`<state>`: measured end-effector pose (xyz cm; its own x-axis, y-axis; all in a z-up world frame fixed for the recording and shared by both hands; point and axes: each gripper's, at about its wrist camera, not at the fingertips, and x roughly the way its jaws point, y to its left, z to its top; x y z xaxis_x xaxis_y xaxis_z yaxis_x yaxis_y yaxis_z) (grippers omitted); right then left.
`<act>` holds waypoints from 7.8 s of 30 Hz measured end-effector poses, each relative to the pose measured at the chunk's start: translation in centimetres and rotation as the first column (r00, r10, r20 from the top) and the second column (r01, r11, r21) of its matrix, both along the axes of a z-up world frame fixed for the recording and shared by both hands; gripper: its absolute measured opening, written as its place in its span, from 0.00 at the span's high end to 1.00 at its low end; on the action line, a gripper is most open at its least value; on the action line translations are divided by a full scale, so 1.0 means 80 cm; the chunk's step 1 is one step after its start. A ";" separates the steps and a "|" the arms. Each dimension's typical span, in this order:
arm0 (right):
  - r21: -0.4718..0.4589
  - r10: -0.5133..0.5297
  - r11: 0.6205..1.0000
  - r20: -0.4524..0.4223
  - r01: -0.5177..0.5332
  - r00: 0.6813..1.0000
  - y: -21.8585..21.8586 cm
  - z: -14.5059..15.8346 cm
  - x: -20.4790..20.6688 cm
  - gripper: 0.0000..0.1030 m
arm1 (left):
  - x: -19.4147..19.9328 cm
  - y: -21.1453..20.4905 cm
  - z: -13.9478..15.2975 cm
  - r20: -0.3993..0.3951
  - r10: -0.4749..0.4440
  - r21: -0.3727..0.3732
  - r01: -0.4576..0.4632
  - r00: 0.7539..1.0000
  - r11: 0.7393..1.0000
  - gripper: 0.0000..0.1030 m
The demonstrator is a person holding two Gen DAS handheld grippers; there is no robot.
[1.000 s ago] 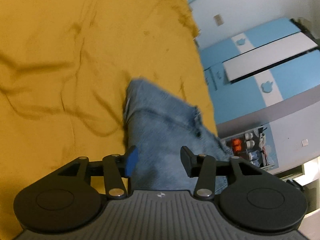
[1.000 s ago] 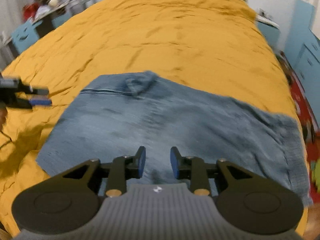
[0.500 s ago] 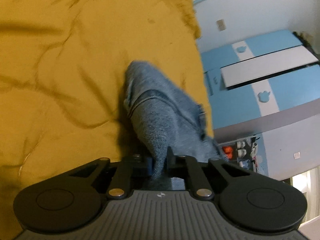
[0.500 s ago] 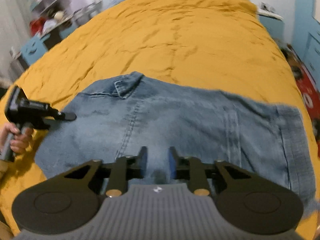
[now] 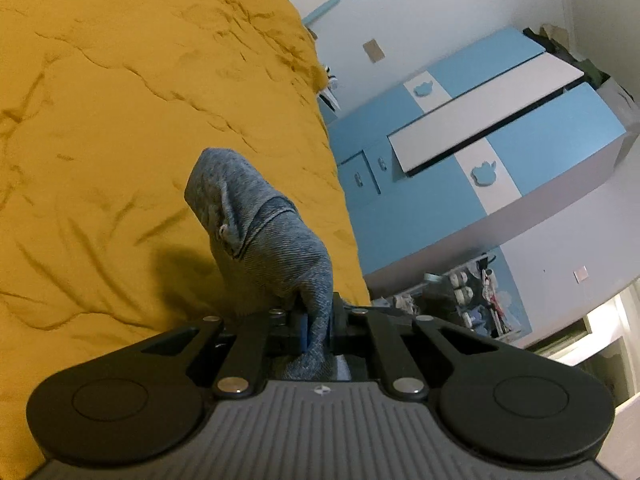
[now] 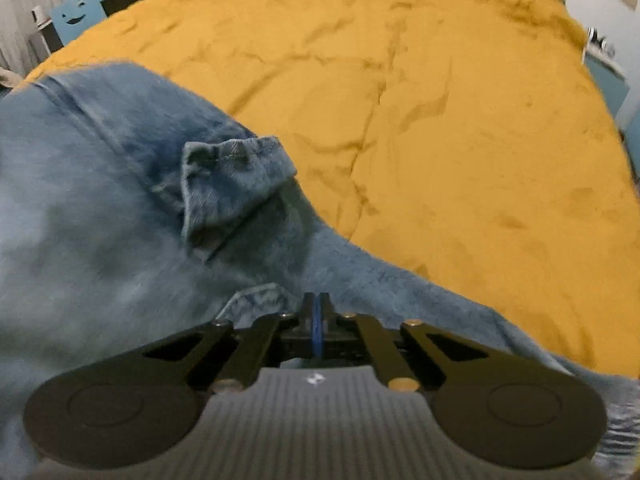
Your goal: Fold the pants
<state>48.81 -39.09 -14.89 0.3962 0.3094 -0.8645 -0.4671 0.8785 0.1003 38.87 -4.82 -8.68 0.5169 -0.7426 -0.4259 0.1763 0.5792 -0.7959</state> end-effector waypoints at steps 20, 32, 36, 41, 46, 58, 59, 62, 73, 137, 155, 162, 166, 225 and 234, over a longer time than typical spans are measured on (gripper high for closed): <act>0.103 0.063 0.993 -0.127 -0.050 0.990 -0.021 0.041 -0.173 1.00 | 0.011 -0.077 0.066 -0.048 -0.063 0.106 0.068 0.997 0.992 0.92; 0.109 -0.186 0.978 0.036 0.181 0.982 -0.103 0.079 -0.247 1.00 | -0.005 -0.190 0.137 -0.036 -0.089 0.266 0.096 0.995 0.959 0.92; 0.115 -0.341 0.937 0.091 0.330 0.936 -0.175 0.097 -0.280 1.00 | -0.004 -0.261 0.156 -0.042 -0.128 0.309 0.135 0.991 0.942 0.92; 0.161 -0.427 0.899 0.115 0.407 0.897 -0.229 0.099 -0.303 1.00 | 0.003 -0.367 0.151 -0.088 -0.202 0.421 0.220 0.975 0.880 0.92; 0.201 -0.439 0.890 0.129 0.410 0.889 -0.250 0.092 -0.332 1.00 | 0.016 -0.438 0.100 -0.193 -0.219 0.510 0.289 0.956 0.810 0.91; 0.252 -0.472 0.867 0.141 0.430 0.870 -0.278 0.080 -0.365 1.00 | 0.027 -0.474 0.070 -0.359 -0.361 0.375 0.488 0.861 0.788 0.68; 0.254 -0.478 0.864 0.148 0.434 0.866 -0.278 0.083 -0.366 0.99 | 0.024 -0.473 0.075 -0.351 -0.387 0.352 0.503 0.853 0.790 0.67; 0.272 -0.504 0.848 0.151 0.455 0.850 -0.283 0.094 -0.364 0.87 | 0.015 -0.463 0.094 -0.294 -0.446 0.328 0.527 0.846 0.784 0.65; 0.502 -0.601 0.666 -0.077 0.552 0.796 -0.294 0.074 -0.337 0.53 | 0.005 -0.338 0.084 -0.092 -0.425 0.418 0.423 0.900 0.804 0.59; -0.003 -0.442 0.893 0.171 0.449 0.881 -0.257 0.030 -0.275 0.57 | -0.083 -0.332 -0.039 -0.012 -0.578 0.571 0.481 0.816 0.666 0.88; 0.039 -0.524 0.851 0.126 0.523 0.842 -0.261 -0.013 -0.281 0.55 | -0.115 -0.291 -0.026 -0.003 -0.500 0.516 0.430 0.866 0.741 0.82; 0.004 -0.522 0.850 0.132 0.526 0.843 -0.255 -0.002 -0.279 0.54 | -0.117 -0.324 -0.046 -0.034 -0.506 0.557 0.437 0.862 0.707 0.82; 0.004 -0.532 0.845 0.116 0.535 0.839 -0.259 -0.005 -0.277 0.54 | -0.114 -0.320 -0.049 -0.051 -0.499 0.547 0.442 0.865 0.711 0.81; 0.713 -0.333 0.548 -0.293 0.437 0.896 -0.278 0.025 -0.174 0.69 | 0.012 -0.090 0.000 -0.169 -0.192 0.017 0.197 0.967 0.980 0.65; 0.779 -0.196 0.495 -0.331 0.385 0.923 -0.088 0.037 -0.174 0.69 | -0.020 0.075 0.062 -0.176 -0.132 0.163 0.161 0.975 0.973 0.65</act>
<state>34.92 -46.14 -11.97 0.4753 0.8070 -0.3506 -0.0918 0.4418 0.8924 37.30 1.17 -3.72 0.3205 -0.7111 -0.6257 0.1464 0.6898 -0.7090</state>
